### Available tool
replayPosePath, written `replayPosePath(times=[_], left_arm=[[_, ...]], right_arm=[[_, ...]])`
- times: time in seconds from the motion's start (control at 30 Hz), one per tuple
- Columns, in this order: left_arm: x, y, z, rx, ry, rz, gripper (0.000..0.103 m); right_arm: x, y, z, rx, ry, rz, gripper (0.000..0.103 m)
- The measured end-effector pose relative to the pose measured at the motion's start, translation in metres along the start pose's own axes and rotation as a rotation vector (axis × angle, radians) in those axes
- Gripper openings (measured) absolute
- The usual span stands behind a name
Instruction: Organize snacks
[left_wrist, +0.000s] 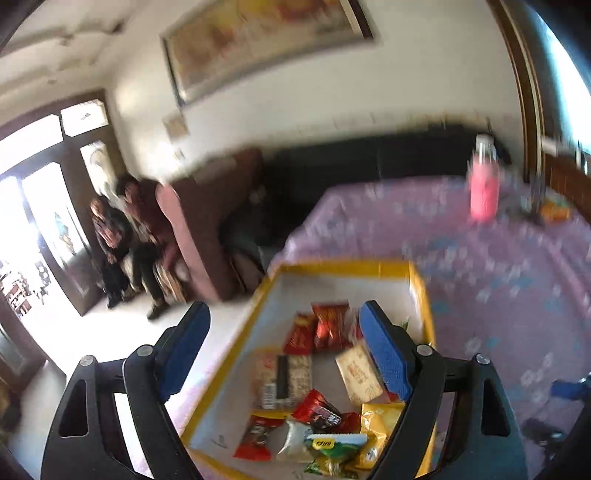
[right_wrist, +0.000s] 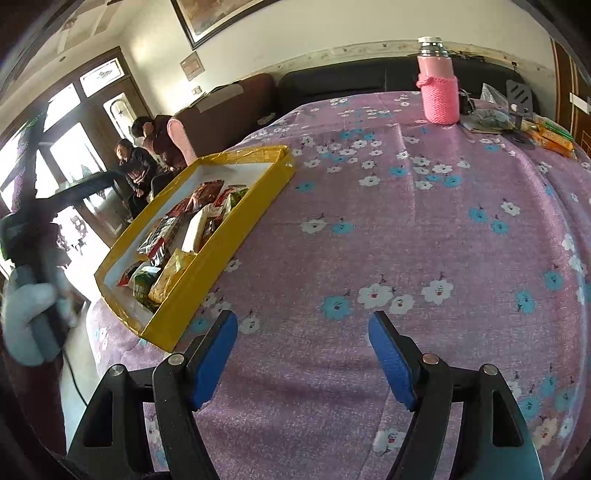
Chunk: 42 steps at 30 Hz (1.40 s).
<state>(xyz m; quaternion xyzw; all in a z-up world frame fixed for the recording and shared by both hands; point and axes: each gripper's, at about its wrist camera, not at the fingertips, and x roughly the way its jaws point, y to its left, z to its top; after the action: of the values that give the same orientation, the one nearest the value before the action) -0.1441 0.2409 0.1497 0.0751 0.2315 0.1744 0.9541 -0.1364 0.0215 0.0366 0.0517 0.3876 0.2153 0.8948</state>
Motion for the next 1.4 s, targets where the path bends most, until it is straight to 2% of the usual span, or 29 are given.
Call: replayPosePath(times=[0.07,0.17,0.23,0.3,0.4,0.43,0.6,0.83,1.4], left_arm=[[-0.032,0.014,-0.002,-0.073,-0.065,0.011,0.103],[-0.051,0.028,-0.013,-0.193,-0.098,-0.035,0.103],[-0.040,0.030,-0.021,-0.245,-0.039,-0.094,0.103],[-0.024,0.020,-0.028,-0.235,0.042,-0.091,0.103],[-0.011,0.007,-0.040,-0.193,0.131,0.009,0.103],[-0.009,0.005,-0.045,-0.193,0.148,0.019,0.103],[-0.003,-0.002,-0.065,-0.212,0.225,-0.064,0.103],[-0.007,0.000,-0.077,-0.217,0.254,-0.058,0.103],[0.004,0.003,-0.094,-0.254,0.326,-0.075,0.103]], right_arm=[[0.001,0.005,0.000,-0.016,-0.004,0.004,0.075],[0.000,0.016,0.000,-0.046,-0.015,0.015,0.075],[-0.001,0.027,0.000,-0.071,-0.022,0.032,0.075],[-0.002,0.036,-0.002,-0.103,-0.028,0.034,0.075],[-0.005,0.051,-0.009,-0.172,-0.047,0.007,0.075],[-0.005,0.056,-0.011,-0.193,-0.052,-0.006,0.075],[0.001,0.077,-0.019,-0.241,-0.031,0.004,0.076],[0.011,0.096,-0.023,-0.270,0.001,0.003,0.076],[0.018,0.098,-0.025,-0.250,0.022,0.004,0.076]])
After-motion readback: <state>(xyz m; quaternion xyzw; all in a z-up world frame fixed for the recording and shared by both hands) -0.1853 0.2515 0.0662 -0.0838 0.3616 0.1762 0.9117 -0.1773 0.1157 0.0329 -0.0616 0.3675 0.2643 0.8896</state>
